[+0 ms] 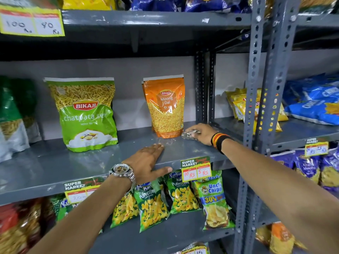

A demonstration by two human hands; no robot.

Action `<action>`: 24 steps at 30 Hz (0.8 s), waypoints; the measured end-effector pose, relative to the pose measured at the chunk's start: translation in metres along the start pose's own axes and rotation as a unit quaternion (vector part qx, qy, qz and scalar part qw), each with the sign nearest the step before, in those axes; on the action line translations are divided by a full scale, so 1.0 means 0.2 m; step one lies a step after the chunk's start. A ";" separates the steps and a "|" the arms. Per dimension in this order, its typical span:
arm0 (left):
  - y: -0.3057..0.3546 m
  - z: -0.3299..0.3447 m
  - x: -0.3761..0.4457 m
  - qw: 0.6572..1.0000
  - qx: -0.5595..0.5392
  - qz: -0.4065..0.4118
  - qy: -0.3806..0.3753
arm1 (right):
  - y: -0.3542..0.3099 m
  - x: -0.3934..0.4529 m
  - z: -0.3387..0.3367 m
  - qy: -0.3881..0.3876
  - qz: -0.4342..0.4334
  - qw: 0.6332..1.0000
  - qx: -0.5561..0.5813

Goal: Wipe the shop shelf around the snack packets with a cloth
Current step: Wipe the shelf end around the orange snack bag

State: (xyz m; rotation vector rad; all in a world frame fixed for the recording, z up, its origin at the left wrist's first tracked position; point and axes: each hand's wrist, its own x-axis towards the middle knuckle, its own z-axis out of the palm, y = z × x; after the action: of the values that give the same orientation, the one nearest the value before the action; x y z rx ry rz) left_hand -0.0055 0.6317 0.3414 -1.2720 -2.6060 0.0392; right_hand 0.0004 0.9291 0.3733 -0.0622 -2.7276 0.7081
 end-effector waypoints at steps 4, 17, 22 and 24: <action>0.02 -0.01 -0.02 1.000 0.004 0.007 -0.003 | -0.19 -0.35 0.00 -0.077 -0.078 0.993 0.031; 0.01 -0.02 -0.02 1.000 0.011 -0.001 0.000 | -0.25 -0.41 0.06 0.020 -0.026 0.998 -0.048; 0.07 -0.05 -0.11 0.999 0.038 0.012 0.029 | -0.37 -0.75 0.08 0.005 -0.098 0.993 0.061; 0.11 -0.05 -0.22 0.997 0.039 0.041 0.061 | -0.35 -0.87 0.11 0.030 -0.102 0.989 0.098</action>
State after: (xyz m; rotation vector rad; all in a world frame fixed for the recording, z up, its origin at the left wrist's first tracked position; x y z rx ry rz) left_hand 0.0407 0.6101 0.3388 -1.3116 -2.4245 0.0747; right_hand 0.1611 0.8367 0.3368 0.2338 -2.5462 0.8935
